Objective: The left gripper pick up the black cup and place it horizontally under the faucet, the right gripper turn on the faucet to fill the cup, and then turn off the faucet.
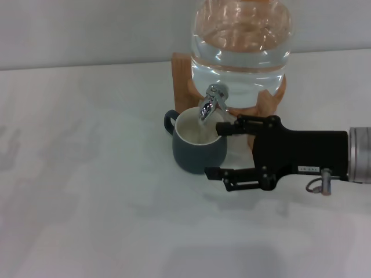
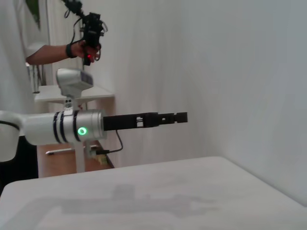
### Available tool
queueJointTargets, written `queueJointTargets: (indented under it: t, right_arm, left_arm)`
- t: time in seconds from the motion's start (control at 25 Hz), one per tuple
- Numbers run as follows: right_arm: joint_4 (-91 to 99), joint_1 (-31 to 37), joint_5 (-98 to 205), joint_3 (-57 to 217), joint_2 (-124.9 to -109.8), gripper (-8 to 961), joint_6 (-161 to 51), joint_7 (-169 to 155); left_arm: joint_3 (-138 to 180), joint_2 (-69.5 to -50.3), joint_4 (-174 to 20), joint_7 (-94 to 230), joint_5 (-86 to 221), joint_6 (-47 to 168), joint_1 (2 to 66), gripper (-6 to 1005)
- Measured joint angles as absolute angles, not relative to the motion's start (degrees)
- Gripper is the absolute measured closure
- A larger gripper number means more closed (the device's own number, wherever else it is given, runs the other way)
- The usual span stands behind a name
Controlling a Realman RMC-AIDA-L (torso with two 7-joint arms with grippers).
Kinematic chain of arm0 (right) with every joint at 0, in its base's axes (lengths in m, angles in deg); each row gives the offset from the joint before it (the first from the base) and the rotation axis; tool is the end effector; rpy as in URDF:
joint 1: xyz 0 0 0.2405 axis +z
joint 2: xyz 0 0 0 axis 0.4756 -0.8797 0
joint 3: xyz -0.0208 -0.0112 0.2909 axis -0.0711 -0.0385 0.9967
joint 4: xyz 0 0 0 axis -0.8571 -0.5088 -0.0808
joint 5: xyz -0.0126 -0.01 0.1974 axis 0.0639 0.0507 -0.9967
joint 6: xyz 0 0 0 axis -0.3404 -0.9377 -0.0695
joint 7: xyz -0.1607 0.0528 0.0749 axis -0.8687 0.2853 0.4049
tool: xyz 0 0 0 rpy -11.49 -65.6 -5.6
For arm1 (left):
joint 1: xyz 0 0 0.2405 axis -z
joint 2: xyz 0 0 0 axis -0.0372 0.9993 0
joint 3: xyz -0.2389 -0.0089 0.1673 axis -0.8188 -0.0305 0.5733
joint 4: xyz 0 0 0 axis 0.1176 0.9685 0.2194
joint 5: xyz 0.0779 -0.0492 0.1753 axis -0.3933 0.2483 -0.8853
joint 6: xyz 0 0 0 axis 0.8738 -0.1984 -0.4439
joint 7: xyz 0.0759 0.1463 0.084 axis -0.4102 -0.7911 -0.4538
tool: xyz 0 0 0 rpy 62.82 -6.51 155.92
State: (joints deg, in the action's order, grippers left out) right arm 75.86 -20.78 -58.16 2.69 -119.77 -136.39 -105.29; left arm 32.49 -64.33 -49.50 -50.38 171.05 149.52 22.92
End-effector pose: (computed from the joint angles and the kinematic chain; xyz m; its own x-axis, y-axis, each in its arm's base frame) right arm 0.2013 0.2937 -0.0402 0.8539 -0.0408 -0.5188 -0.2087 -0.9401 -0.2696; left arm -0.3491 0.3556 0.0525 0.5196 0.0190 0.8542 0.7863 -0.4017 -0.4694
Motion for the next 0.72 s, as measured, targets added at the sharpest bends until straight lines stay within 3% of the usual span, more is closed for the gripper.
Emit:
queueJointTargets:
  t: [0.72]
  right_arm:
    - [72.42, -19.27, -60.62, 0.23, -119.86, 115, -130.37, -105.41]
  left_arm:
    - [33.29, -64.34, -49.62, -50.34, 170.98, 149.69, 22.79, 664]
